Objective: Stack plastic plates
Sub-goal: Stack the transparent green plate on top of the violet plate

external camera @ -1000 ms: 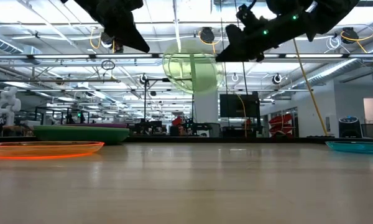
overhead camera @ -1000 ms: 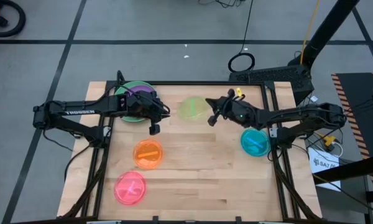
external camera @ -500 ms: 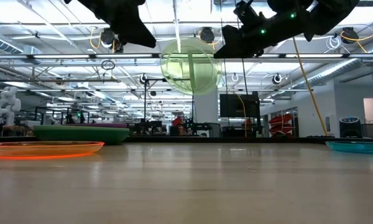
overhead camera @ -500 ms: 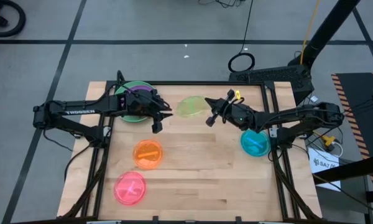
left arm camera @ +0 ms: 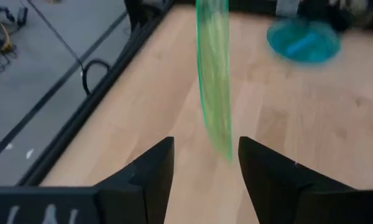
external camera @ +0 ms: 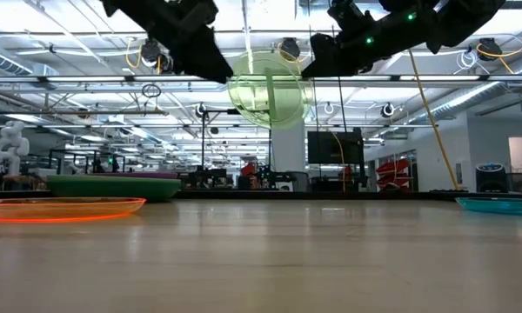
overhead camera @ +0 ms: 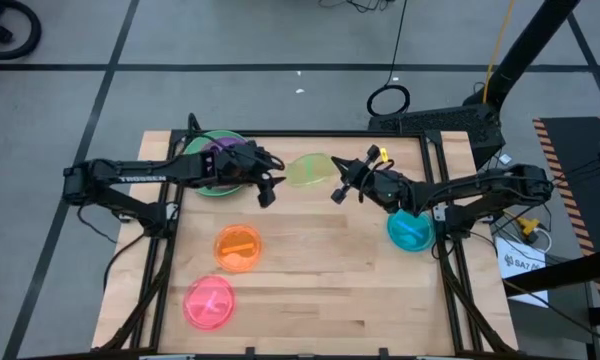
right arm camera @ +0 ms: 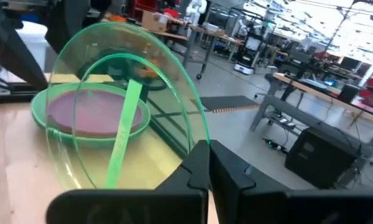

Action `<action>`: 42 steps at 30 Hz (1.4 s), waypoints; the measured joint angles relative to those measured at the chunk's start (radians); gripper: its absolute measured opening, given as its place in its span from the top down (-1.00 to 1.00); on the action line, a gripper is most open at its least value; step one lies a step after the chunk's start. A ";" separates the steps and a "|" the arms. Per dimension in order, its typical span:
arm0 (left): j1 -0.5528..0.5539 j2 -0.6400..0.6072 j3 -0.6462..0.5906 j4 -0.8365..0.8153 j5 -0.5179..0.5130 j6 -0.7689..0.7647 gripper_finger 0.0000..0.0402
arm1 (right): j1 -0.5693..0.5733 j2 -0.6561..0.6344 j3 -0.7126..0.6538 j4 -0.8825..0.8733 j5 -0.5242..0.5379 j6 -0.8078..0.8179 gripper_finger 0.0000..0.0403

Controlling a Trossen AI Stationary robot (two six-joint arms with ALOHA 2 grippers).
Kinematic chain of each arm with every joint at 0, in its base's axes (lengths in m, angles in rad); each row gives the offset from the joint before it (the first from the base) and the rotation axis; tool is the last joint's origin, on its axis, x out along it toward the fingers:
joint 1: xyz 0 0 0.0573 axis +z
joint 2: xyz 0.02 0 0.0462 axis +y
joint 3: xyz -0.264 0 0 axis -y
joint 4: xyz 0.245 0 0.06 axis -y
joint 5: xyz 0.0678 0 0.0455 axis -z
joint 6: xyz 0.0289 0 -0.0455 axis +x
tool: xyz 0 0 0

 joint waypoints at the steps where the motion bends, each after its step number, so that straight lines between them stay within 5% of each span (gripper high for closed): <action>1: 0.001 0.007 0.001 0.012 -0.001 -0.006 0.07 | 0.000 0.000 0.000 0.000 0.018 0.001 1.00; 13: 0.007 0.091 -0.001 0.126 -0.140 0.052 0.07 | 0.018 0.000 0.000 -0.008 0.203 -0.005 1.00; 37: 0.025 0.153 0.000 0.268 -0.157 0.026 0.07 | 0.022 0.000 0.000 -0.010 0.202 -0.025 1.00; 42: 0.025 0.150 0.000 0.276 -0.169 0.022 0.25 | 0.022 0.000 0.000 -0.010 0.202 -0.023 1.00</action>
